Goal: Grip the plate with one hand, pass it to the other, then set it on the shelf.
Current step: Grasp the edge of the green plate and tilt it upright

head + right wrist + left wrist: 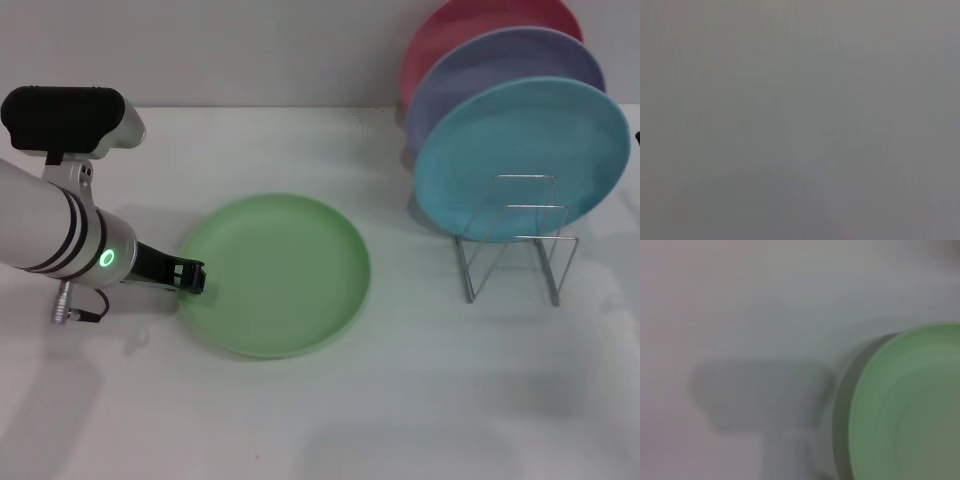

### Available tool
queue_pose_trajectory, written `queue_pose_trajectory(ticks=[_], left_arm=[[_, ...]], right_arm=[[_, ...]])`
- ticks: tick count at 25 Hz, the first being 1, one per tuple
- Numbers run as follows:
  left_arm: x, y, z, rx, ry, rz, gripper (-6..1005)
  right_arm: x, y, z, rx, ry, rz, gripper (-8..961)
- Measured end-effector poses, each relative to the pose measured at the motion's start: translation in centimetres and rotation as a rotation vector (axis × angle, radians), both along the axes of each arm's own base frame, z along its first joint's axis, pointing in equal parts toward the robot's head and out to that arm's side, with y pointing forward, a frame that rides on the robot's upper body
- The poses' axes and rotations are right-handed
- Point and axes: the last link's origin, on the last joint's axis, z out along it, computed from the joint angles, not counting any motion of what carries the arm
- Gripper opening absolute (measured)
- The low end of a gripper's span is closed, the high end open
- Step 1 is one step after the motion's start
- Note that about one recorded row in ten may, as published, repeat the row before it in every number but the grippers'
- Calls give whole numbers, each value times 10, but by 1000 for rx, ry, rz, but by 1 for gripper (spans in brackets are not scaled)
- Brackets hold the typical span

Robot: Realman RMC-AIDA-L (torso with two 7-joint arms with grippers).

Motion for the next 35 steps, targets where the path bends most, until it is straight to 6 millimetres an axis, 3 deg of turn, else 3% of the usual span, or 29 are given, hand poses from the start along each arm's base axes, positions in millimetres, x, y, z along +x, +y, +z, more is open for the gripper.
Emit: queue_pose_trajectory(ticks=[6,11,19,35], left_arm=[[0,1,1,1,3,-2,260],[0,2,2,4,12,-5,267],[1,3,3,-3,24,-16,167],[1,2,2,-3,22,-18,157]], right_arm=[[0,0,0,-4,11,2,688],[0,0,0,-7,23,4,688],[0,0,0,-5,23,7,689],[0,-1,0,-4,23,6,688]])
